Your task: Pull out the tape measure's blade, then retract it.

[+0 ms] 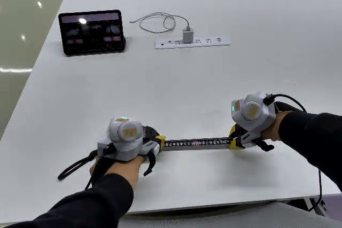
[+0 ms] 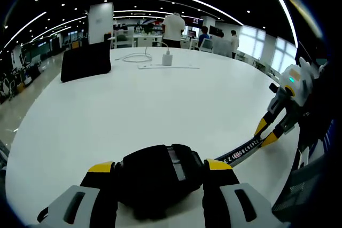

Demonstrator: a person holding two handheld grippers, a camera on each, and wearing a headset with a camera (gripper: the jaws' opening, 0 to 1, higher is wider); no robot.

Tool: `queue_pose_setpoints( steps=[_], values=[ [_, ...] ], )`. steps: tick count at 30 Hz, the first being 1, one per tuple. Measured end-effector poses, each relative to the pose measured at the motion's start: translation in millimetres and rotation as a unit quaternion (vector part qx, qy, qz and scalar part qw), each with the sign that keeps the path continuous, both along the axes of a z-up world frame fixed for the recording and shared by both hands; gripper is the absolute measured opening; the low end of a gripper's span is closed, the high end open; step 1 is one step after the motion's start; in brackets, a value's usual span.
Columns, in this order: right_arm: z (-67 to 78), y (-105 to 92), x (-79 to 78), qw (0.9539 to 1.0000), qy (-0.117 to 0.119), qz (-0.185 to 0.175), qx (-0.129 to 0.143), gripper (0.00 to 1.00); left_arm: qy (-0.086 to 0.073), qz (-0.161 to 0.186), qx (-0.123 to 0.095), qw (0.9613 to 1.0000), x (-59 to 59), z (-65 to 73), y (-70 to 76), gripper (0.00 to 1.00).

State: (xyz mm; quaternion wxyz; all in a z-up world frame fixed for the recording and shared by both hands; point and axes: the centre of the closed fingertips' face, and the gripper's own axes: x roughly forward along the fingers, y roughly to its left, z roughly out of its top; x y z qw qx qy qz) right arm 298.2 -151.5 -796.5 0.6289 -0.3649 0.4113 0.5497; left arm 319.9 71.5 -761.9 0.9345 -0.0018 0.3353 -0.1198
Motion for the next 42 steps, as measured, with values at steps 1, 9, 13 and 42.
queue_pose_setpoints(
  steps=[1, 9, 13, 42],
  values=[
    [0.0, 0.6, -0.1, 1.0000, -0.001, -0.001, 0.000, 0.11, 0.000, 0.000, 0.000, 1.0000, 0.0, 0.0, 0.0, 0.60],
    [0.0, 5.4, 0.6, 1.0000, -0.003, 0.002, 0.003, 0.11, 0.002, 0.000, -0.001, 1.0000, -0.1, 0.0, 0.3, 0.60],
    [-0.3, 8.2, 0.8, 1.0000, -0.002, 0.003, 0.004, 0.11, 0.002, 0.000, -0.001, 1.0000, -0.3, 0.1, 0.2, 0.60],
    [-1.2, 25.8, 0.8, 0.9999, -0.003, -0.003, 0.015, 0.11, 0.002, 0.000, -0.005, 1.0000, -0.5, 0.1, -0.1, 0.60]
  ],
)
